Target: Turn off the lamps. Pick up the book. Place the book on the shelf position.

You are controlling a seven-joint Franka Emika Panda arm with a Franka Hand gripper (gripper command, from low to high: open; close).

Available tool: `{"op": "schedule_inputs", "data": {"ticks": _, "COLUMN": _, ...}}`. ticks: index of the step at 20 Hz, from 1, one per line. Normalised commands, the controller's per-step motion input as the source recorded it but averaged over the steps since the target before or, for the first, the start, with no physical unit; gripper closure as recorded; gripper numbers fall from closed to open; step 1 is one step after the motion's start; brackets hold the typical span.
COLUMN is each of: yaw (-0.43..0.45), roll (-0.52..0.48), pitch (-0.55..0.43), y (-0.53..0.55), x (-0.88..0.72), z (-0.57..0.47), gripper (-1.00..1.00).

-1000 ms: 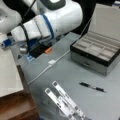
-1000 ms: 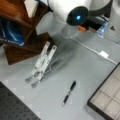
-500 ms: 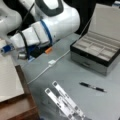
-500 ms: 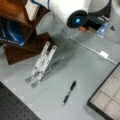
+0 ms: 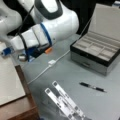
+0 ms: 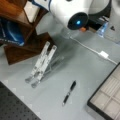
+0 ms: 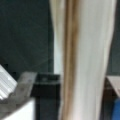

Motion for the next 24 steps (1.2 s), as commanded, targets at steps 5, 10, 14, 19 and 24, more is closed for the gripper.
{"op": "schedule_inputs", "data": {"ticks": 5, "yaw": 0.030, "roll": 0.087, "pitch": -0.157, "y": -0.03, "x": -0.17, "z": -0.02, "gripper": -1.00}}
{"op": "schedule_inputs", "data": {"ticks": 10, "yaw": 0.015, "roll": 0.095, "pitch": -0.160, "y": 0.01, "x": -0.12, "z": 0.00, "gripper": -1.00}}
{"op": "schedule_inputs", "data": {"ticks": 14, "yaw": 0.017, "roll": 0.096, "pitch": -0.156, "y": 0.05, "x": -0.08, "z": 0.01, "gripper": -1.00}}
{"op": "schedule_inputs", "data": {"ticks": 19, "yaw": 0.001, "roll": 0.119, "pitch": -0.163, "y": 0.10, "x": -0.05, "z": 0.04, "gripper": -1.00}}
{"op": "schedule_inputs", "data": {"ticks": 24, "yaw": -0.134, "roll": 0.271, "pitch": -0.257, "y": 0.26, "x": 0.01, "z": 0.03, "gripper": -1.00}}
